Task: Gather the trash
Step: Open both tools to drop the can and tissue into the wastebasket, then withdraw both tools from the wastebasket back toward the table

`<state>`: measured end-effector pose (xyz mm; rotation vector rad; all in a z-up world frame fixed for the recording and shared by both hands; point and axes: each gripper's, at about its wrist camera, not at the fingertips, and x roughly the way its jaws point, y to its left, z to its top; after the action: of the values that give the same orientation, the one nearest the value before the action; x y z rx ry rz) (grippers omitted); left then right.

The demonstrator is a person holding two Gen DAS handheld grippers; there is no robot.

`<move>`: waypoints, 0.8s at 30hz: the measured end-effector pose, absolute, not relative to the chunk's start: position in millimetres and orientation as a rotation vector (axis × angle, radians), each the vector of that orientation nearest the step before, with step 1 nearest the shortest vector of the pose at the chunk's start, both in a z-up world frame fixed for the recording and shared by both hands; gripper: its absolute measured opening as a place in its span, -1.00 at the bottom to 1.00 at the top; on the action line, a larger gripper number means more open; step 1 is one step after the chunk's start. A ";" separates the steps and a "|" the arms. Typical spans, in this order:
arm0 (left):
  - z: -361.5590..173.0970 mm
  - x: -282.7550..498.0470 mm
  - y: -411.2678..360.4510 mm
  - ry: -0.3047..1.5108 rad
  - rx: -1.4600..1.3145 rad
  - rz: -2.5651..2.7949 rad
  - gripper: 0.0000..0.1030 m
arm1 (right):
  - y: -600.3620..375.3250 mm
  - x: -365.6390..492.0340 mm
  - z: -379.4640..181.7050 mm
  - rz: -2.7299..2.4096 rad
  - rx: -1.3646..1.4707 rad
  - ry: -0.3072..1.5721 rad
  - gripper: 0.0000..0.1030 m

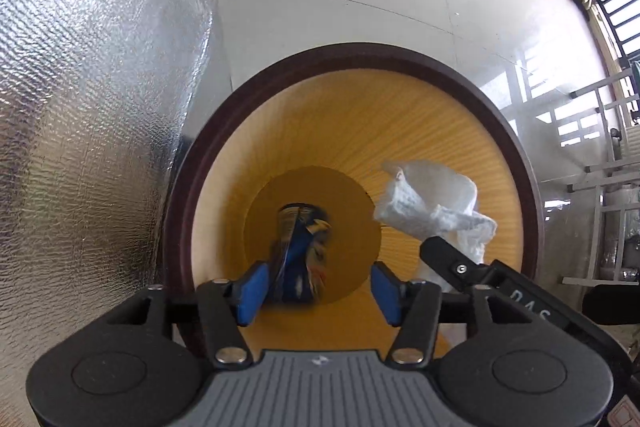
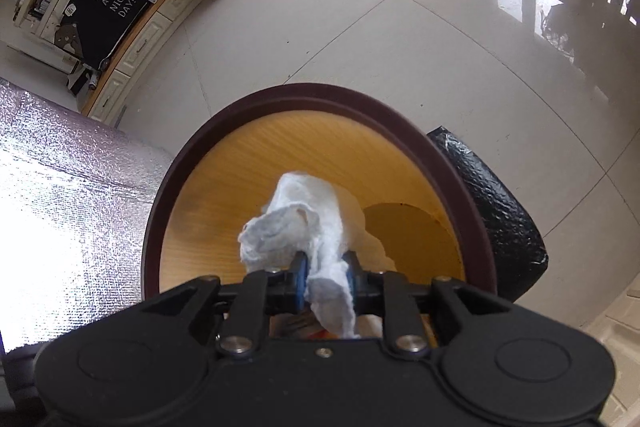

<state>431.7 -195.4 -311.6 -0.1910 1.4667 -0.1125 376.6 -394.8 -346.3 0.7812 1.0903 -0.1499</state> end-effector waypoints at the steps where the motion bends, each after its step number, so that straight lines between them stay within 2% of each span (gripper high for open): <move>1: -311.1 431.7 -195.5 1.466 -0.188 -0.110 0.17 | -395.7 376.3 -345.8 -0.151 0.786 1.092 -0.57; 6: -306.9 431.7 -192.7 1.459 -0.163 -0.090 0.29 | -397.6 376.5 -342.6 -0.151 0.791 1.095 -0.52; 9: -303.8 432.1 -189.5 1.457 -0.147 -0.067 0.45 | -400.8 376.1 -340.3 -0.154 0.805 1.096 -0.46; 12: -305.0 432.8 -187.4 1.469 -0.137 -0.061 0.66 | -407.0 375.8 -335.9 -0.153 0.828 1.082 -0.29; 14: -304.1 432.6 -189.6 1.465 -0.129 -0.056 0.78 | -408.4 375.8 -330.0 -0.139 0.832 1.067 0.35; 15: -304.0 432.0 -191.3 1.466 -0.127 -0.065 0.79 | -408.7 375.4 -327.2 -0.167 0.810 1.065 0.48; 24: -298.6 428.1 -197.8 1.444 -0.099 -0.084 0.97 | -416.1 372.1 -320.3 -0.157 0.828 1.064 0.55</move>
<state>428.1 -197.8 -298.6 -0.0989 1.4441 -0.0843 372.1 -416.1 -320.3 0.8285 1.0637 -0.1572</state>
